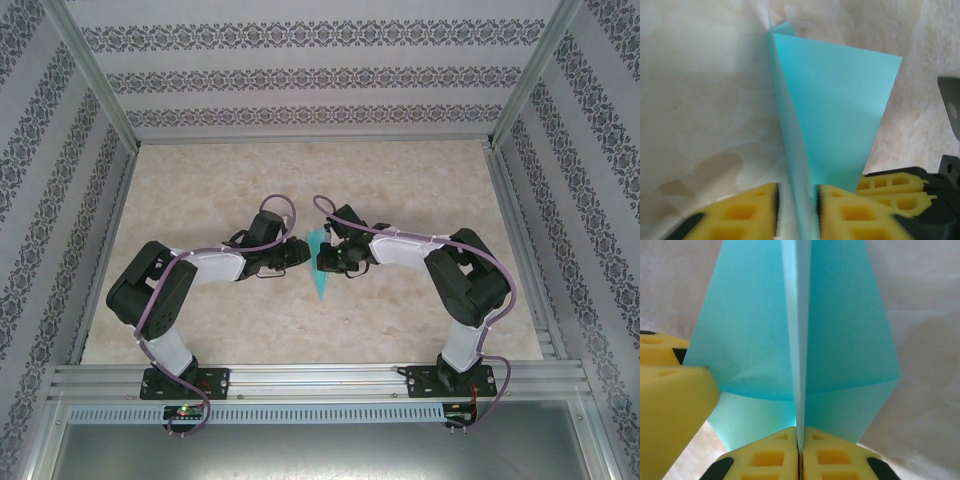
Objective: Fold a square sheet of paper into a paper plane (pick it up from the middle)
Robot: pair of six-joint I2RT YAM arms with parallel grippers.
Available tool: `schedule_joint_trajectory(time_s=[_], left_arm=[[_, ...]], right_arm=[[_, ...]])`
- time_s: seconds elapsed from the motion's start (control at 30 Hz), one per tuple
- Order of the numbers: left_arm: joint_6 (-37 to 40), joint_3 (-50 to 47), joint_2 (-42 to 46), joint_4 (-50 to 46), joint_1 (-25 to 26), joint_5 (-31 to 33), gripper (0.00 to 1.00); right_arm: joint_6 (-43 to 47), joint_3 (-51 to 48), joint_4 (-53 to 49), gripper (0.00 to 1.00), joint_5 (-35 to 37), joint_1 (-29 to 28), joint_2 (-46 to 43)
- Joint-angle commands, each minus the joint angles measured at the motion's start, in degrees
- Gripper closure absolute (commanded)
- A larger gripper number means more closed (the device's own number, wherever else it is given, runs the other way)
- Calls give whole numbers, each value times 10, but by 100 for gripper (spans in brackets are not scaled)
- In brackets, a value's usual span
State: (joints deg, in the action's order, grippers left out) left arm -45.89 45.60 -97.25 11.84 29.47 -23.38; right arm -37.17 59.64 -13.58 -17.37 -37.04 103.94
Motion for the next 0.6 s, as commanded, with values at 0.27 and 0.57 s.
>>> schedule_joint_trajectory(time_s=[0.27, 0.57], left_arm=[[-36, -21, 125, -141, -57, 132, 11], [-31, -22, 138, -198, -66, 184, 0]], right_arm=[[75, 54, -169, 92, 153, 12, -47], [86, 99, -208, 86, 178, 19, 11]])
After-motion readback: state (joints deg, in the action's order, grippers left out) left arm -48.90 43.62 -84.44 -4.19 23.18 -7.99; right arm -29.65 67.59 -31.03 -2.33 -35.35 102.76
